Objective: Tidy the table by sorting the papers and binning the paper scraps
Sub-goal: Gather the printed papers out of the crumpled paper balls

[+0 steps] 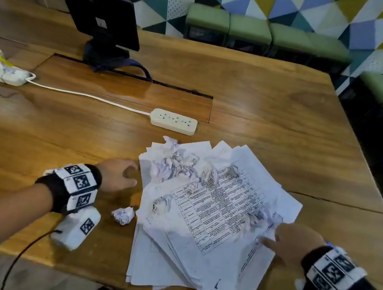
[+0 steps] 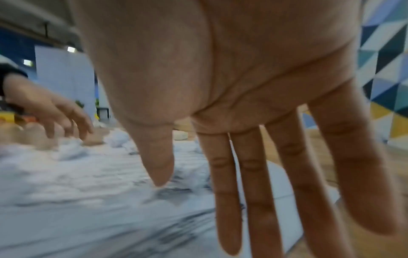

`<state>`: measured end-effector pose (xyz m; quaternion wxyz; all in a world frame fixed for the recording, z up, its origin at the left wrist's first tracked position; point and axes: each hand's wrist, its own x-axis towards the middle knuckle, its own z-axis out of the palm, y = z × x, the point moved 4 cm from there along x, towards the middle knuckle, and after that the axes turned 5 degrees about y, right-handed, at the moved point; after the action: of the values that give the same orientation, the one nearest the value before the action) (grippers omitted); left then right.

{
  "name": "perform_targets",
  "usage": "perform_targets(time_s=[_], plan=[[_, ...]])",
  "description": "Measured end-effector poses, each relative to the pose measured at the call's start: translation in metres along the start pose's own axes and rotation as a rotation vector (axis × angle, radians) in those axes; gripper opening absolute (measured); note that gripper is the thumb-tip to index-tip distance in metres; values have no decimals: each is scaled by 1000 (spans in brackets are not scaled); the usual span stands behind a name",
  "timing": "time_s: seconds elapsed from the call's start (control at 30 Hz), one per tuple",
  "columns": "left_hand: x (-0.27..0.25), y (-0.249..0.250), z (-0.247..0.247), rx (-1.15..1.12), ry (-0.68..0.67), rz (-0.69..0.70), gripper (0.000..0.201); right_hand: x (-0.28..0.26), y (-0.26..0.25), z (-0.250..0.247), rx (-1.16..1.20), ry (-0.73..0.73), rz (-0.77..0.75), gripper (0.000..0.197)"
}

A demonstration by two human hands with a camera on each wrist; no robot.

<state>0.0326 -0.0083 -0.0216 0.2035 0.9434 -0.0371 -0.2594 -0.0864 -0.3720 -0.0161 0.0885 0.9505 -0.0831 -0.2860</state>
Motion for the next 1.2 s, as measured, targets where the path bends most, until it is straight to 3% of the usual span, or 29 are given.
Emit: perform_targets(time_s=[0.1,0.2,0.33,0.47,0.53,0.63,0.7,0.77,0.87,0.97,1.0,1.1,1.2], plan=[[19,-2,4,-270,-2,-125,45,27,25,0,30,-55,197,68],[26,3,13,-463,-7,-201,48,50,35,7,133,-99,200,74],[30,15,27,-586,0,-182,55,64,32,7,260,-73,178,76],[32,21,34,-619,5,-125,61,74,27,13,210,-62,223,92],[32,22,35,-564,11,-66,52,78,21,10,168,45,253,91],[32,21,32,-400,67,62,11,87,8,5,147,128,207,98],[32,19,30,-189,96,142,7,96,3,1,153,145,175,95],[32,17,30,28,89,189,19,99,2,-4,169,152,157,90],[30,12,20,176,99,164,53,95,9,-13,271,189,131,79],[27,8,19,296,116,159,46,89,17,-11,297,149,147,41],[26,6,23,360,108,161,40,86,17,-9,293,142,148,41],[26,14,34,509,109,168,33,84,10,-3,227,113,183,76],[29,29,39,527,143,153,43,80,-4,0,187,147,167,89]])
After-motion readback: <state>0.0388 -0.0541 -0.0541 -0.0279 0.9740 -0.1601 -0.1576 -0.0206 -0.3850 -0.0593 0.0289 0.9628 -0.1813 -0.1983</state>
